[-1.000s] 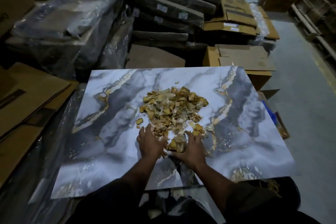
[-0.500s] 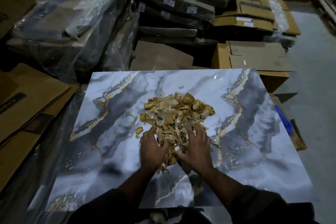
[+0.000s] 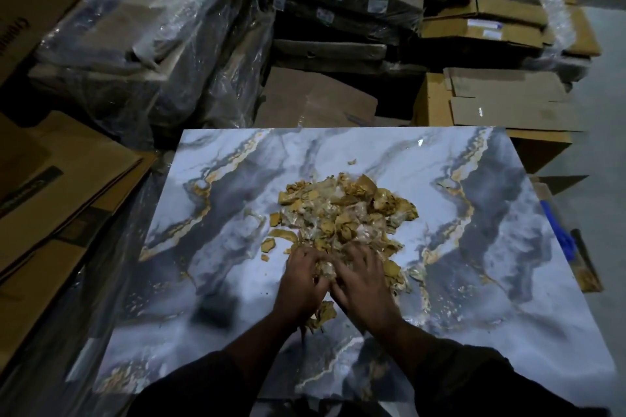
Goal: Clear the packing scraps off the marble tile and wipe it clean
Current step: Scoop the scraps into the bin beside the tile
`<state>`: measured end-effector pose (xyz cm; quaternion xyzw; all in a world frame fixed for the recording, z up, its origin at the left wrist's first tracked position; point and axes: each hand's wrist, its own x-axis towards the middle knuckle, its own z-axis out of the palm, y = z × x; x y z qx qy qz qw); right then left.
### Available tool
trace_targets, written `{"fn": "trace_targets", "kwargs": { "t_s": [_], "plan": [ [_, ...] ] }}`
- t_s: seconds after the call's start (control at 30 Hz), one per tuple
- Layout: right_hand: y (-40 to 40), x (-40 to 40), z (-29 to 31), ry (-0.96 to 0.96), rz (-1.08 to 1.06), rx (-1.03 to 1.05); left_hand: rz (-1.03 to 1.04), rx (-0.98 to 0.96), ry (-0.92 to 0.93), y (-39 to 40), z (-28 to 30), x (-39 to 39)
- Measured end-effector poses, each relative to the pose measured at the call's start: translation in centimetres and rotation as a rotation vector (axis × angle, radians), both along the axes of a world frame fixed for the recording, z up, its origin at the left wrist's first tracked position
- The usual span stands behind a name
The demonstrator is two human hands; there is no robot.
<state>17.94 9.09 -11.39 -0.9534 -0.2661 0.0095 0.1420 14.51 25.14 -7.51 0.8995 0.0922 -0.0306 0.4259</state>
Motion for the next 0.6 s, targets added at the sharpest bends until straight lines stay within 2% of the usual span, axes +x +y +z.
{"fn": "trace_targets", "kwargs": {
  "t_s": [0.23, 0.47, 0.53, 0.6],
  "plan": [
    [1.2, 1.2, 2.4, 0.129, -0.019, 0.142, 0.139, -0.313, 0.092, 0.1, 1.3, 0.8],
    [2.9, 1.1, 5.3, 0.099, -0.078, 0.286, 0.201, -0.437, 0.146, -0.6, 3.3, 2.5],
    [3.7, 0.9, 6.2, 0.103, -0.125, 0.346, 0.226, -0.565, 0.162, -0.8, 3.8, 2.6],
    [4.5, 1.0, 6.9, 0.107, -0.198, 0.433, 0.339, -0.76, 0.236, -0.9, 4.6, 2.8]
  ]
}}
